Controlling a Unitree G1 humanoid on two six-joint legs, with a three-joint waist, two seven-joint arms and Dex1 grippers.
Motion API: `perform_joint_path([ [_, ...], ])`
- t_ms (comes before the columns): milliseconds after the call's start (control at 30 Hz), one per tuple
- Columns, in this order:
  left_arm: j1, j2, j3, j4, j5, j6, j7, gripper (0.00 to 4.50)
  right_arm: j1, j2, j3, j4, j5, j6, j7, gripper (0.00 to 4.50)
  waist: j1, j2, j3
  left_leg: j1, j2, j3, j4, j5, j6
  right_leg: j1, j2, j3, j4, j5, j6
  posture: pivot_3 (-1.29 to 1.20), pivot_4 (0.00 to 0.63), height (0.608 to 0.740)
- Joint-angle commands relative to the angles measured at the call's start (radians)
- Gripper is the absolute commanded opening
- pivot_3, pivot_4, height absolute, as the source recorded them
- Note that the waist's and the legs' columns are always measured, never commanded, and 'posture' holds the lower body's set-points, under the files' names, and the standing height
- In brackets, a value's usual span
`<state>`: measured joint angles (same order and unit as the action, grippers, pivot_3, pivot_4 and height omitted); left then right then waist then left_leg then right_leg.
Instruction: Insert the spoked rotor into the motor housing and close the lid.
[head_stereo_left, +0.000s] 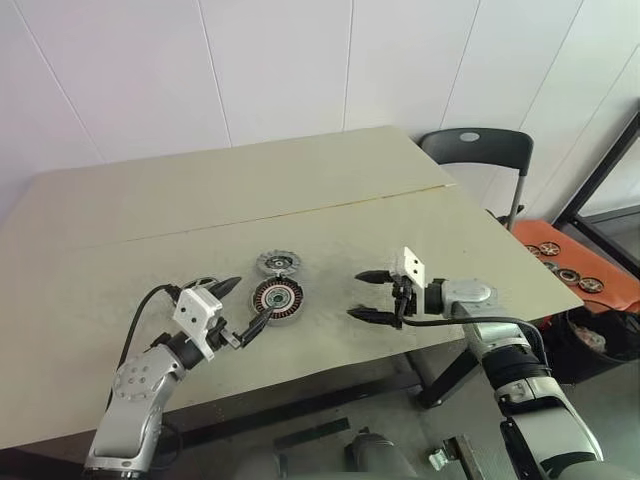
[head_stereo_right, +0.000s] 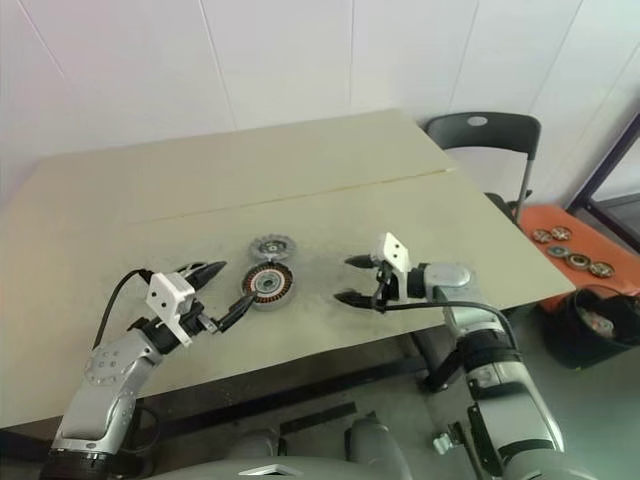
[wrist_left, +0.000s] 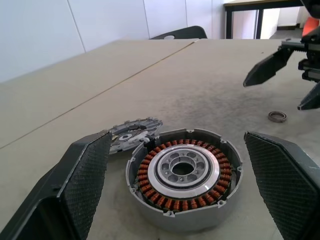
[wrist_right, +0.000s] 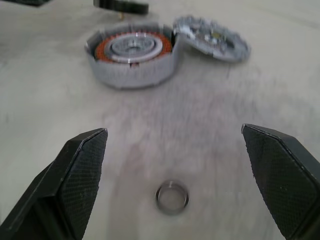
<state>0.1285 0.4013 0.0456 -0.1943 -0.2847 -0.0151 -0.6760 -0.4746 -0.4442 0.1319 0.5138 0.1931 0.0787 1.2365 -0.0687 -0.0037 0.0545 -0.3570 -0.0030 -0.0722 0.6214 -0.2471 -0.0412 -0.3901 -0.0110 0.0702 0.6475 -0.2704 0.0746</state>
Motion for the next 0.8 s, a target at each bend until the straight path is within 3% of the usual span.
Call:
perform_joint_path([
  [33,-0.014,0.001,0.001,-0.010,-0.013,-0.002,-0.004,4.50,-0.009,-0.007,-0.010,0.019,-0.004,-0.016,-0.008,4.49,-0.001,0.000,0.000,0.000,0.000,0.000,0.000,0.000,0.000,0.000,0.000,0.000,0.000,0.000,0.000,0.00,0.000,0.740],
  [667,0.008,-0.001,0.006,-0.024,-0.004,-0.011,0.013,4.50,-0.044,0.022,0.061,0.191,-0.138,-0.132,-0.062,4.49,-0.002,-0.002,-0.001,0.002,0.000,0.001,0.006,0.000,0.000,0.003,0.000,0.001,0.001,0.000,0.000,0.00,0.000,0.740],
  [800,0.010,0.000,0.007,-0.026,-0.003,-0.012,0.016,4.50,-0.048,0.010,0.084,0.189,-0.152,-0.115,-0.032,3.60,-0.002,-0.003,-0.002,0.002,0.000,0.001,0.006,0.000,0.000,0.003,0.000,0.001,0.001,0.000,0.000,0.00,0.000,0.740],
])
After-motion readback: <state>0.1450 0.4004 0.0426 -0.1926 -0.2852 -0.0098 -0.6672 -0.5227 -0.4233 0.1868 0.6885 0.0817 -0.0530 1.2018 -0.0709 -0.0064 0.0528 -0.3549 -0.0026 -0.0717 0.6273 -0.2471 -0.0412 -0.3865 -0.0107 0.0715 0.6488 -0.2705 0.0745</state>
